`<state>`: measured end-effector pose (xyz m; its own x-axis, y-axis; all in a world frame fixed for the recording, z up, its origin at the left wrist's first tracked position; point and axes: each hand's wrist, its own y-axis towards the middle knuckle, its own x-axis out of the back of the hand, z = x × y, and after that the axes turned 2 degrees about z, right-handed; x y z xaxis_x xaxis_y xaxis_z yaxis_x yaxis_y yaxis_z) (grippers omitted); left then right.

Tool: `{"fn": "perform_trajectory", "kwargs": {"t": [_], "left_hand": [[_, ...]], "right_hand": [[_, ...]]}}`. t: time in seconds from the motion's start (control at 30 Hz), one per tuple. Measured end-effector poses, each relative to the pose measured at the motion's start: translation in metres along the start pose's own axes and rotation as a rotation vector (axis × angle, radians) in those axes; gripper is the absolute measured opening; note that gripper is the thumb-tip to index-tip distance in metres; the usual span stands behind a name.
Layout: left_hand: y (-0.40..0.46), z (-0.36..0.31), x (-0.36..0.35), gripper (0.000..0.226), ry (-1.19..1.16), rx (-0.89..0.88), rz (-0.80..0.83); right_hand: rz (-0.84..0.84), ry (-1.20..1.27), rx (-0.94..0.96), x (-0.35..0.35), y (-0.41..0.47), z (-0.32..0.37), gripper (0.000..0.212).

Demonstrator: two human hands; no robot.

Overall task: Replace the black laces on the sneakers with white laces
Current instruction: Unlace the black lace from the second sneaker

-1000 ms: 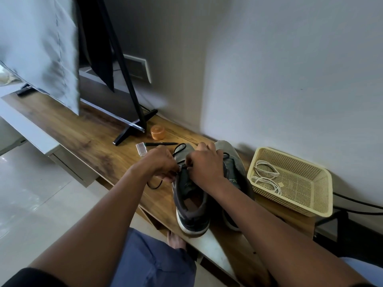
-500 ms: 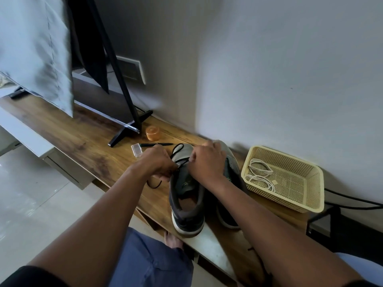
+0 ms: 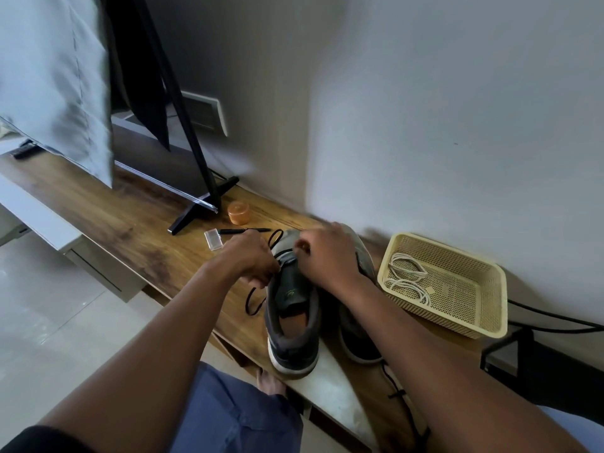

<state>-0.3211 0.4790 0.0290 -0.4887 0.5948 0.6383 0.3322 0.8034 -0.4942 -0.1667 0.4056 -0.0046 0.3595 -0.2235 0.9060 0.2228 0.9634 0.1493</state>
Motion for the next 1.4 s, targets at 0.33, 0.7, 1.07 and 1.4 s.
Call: {"fn": "perform_trajectory", "kwargs": {"t": [0.33,0.7,1.07,1.4], "left_hand": [[0.000,-0.003,-0.005,0.009,0.075,0.012,0.046],[0.003,0.003,-0.004,0.013,-0.026,0.029,0.065],[0.001,-0.005,-0.005,0.014,0.088,0.022,0.003],[0.003,-0.005,-0.006,0.007,0.095,-0.030,0.064]], "right_hand": [[0.031,-0.286,0.001,-0.019,-0.013,0.025,0.045],[-0.091,-0.019,-0.239,0.000,0.001,-0.004,0.017],[-0.342,0.307,-0.677,0.019,0.011,-0.035,0.014],[-0.044,0.004,-0.095,0.014,0.008,-0.006,0.030]]}}
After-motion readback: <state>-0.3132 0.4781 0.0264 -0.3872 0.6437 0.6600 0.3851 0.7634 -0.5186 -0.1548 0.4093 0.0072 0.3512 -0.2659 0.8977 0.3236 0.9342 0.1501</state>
